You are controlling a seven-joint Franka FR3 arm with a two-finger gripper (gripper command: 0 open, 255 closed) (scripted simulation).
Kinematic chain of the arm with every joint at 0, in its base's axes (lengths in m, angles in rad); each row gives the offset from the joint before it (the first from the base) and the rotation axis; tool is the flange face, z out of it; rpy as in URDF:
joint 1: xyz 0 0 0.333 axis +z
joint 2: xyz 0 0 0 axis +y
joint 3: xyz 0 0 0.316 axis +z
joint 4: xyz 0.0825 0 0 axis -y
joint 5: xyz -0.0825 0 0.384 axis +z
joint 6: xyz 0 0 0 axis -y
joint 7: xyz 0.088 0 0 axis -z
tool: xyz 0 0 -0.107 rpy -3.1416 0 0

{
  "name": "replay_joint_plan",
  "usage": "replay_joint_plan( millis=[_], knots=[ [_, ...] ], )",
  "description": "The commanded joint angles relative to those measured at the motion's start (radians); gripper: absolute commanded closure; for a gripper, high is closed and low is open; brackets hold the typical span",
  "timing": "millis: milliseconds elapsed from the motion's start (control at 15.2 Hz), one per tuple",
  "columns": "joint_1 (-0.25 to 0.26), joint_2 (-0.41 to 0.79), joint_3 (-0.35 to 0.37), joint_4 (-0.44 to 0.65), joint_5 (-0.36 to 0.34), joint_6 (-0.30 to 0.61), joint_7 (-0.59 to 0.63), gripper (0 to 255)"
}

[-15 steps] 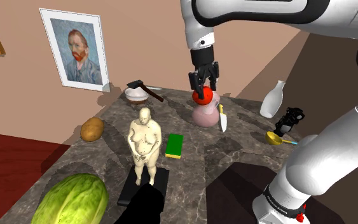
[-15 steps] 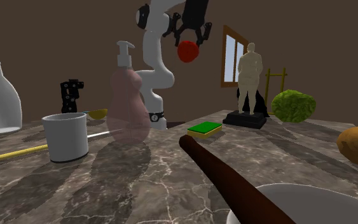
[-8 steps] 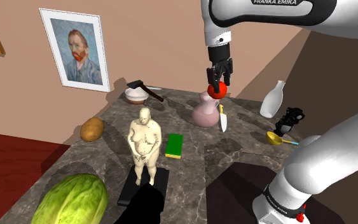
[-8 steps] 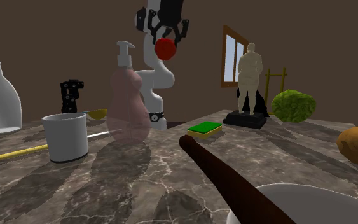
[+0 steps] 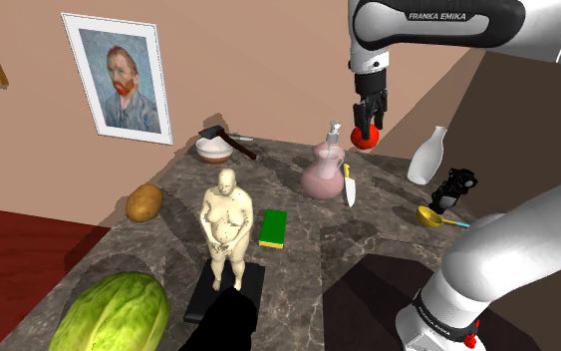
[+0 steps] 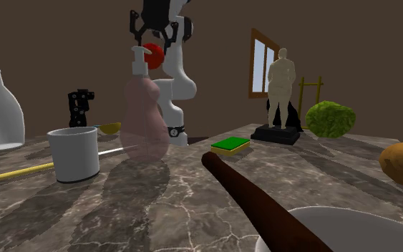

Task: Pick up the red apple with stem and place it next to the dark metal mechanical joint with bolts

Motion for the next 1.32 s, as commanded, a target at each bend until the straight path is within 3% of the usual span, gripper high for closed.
replay_joint_plan(
  millis=[0,660,1254],
  knots=[
    [-0.017,0.002,-0.034,-0.001,-0.026,0.012,-0.049,255],
    [-0.105,0.063,-0.207,0.048,-0.139,0.086,-0.29,255],
    [-0.182,0.211,-0.358,0.187,-0.18,0.163,-0.51,255]
  ],
)
